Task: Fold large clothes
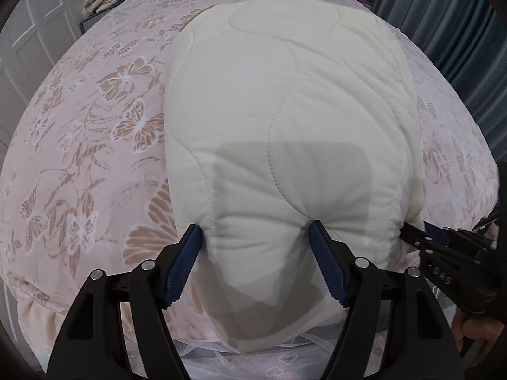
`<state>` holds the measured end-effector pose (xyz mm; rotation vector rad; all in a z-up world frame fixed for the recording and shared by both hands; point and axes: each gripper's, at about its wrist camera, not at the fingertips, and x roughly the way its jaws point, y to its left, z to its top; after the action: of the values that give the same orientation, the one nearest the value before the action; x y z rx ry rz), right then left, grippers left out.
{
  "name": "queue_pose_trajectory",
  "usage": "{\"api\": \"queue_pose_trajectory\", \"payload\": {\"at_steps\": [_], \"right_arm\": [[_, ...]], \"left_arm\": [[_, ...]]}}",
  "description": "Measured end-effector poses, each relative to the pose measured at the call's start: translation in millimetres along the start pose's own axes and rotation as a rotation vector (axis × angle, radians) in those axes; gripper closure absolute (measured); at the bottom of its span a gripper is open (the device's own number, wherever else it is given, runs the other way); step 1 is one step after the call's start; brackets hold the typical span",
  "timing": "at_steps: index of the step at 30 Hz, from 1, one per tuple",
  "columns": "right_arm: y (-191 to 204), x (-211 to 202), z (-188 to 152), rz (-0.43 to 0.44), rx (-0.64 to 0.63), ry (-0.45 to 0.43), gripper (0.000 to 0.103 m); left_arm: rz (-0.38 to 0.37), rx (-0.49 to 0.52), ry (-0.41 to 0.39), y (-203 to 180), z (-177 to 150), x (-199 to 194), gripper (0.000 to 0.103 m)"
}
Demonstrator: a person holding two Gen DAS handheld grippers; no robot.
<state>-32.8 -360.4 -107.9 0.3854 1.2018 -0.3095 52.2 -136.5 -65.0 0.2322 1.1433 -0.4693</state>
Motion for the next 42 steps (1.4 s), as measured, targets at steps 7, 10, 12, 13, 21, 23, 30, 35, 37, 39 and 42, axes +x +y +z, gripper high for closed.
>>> {"api": "queue_pose_trajectory", "payload": {"at_steps": [7, 10, 12, 13, 21, 23, 30, 35, 37, 39, 42], "right_arm": [[-3.0, -43.5, 20.6, 0.081, 0.048, -0.095, 0.071], [4.2, -42.1, 39.0, 0.116, 0.049, -0.109, 0.063], [12.8, -33.1, 48.5, 0.118, 0.034, -0.101, 0.062], [17.3, -26.2, 52.0, 0.117, 0.026, -0.092, 0.067], [10.1, -40.9, 42.6, 0.079, 0.017, -0.119, 0.096], [7.2, -29.0, 39.5, 0.057, 0.002, -0.074, 0.095], [28.2, 0.2, 40.2, -0.046, -0.088, -0.028, 0.093], [41.4, 11.1, 39.3, -0.106, -0.144, -0.024, 0.092], [45.0, 15.4, 38.4, -0.124, -0.162, -0.023, 0.091], [46.0, 19.0, 38.9, -0.132, -0.171, -0.022, 0.091], [46.1, 23.2, 39.7, -0.132, -0.17, -0.019, 0.09]], "left_arm": [[-0.006, -0.025, 0.0, 4.3, 1.8, -0.1, 0.034], [-0.002, -0.023, -0.001, 3.2, 2.1, -0.2, 0.034], [-0.002, -0.023, -0.001, 4.0, 2.0, 0.2, 0.034], [-0.003, -0.023, -0.001, 4.5, 2.1, 0.5, 0.034], [-0.069, -0.084, -0.034, 17.5, 9.4, -25.9, 0.04], [-0.074, -0.083, -0.054, 18.8, 12.1, -34.0, 0.04], [-0.048, -0.058, 0.017, 8.5, 5.9, -2.6, 0.037], [-0.004, -0.026, 0.019, 2.0, 3.7, 4.1, 0.036], [0.011, -0.015, 0.019, -0.8, 2.3, 6.0, 0.036], [0.024, -0.009, 0.019, -3.6, 1.9, 8.5, 0.035], [0.041, 0.0, 0.018, -5.5, 3.0, 14.7, 0.035]]}}
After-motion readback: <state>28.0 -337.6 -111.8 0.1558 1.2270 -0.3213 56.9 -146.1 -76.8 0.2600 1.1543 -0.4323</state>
